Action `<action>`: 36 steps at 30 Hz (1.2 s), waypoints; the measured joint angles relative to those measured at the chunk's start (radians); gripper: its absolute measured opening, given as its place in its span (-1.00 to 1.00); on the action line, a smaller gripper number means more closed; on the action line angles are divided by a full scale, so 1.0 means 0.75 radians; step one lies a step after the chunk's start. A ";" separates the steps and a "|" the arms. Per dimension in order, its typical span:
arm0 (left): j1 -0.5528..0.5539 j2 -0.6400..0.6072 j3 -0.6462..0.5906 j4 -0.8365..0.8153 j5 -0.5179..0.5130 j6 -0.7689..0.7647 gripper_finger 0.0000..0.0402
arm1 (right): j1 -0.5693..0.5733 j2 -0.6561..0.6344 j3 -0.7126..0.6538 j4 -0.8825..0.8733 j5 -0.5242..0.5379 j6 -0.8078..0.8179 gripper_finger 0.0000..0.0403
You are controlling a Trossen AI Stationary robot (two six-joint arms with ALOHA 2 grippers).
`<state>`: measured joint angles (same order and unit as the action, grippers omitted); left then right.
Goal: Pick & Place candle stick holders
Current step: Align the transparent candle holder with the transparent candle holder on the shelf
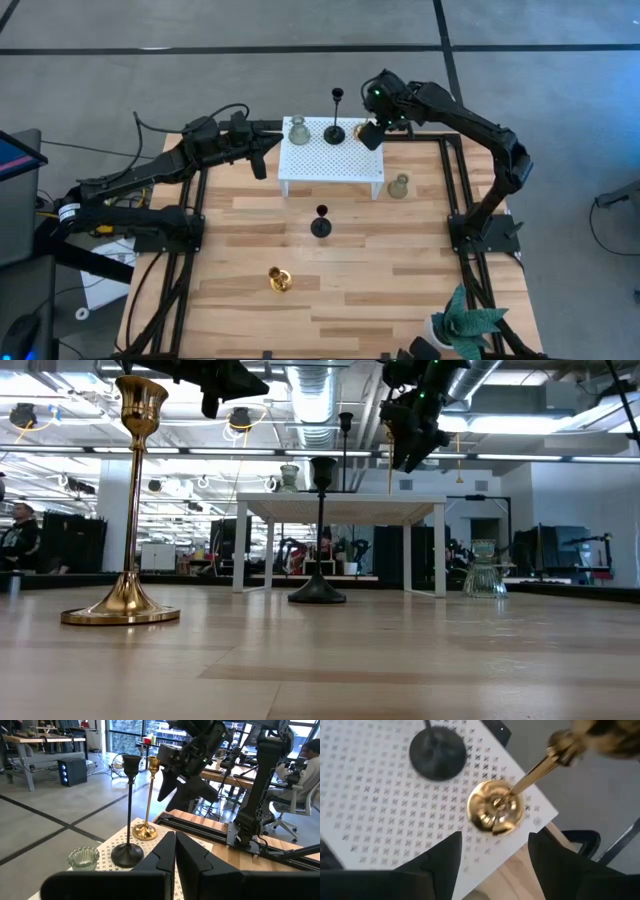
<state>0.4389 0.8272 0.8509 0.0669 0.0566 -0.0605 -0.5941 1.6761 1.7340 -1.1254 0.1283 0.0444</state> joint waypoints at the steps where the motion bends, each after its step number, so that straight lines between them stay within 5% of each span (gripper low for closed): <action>1: 0.000 0.000 0.000 0.000 0.000 0.000 -0.94 | 0.006 -0.008 -0.001 -0.009 0.000 0.000 0.07; 25: 0.000 0.000 0.000 0.000 0.000 0.000 -0.94 | 0.107 -0.281 -0.006 -0.225 -0.006 0.029 -0.24; 36: 0.000 0.000 0.000 0.000 0.000 -0.001 -0.94 | 0.244 -0.402 -0.005 -0.384 -0.073 0.170 -0.61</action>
<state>0.4388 0.8272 0.8509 0.0672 0.0566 -0.0608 -0.4114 1.3749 1.7302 -1.4134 0.0736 0.1721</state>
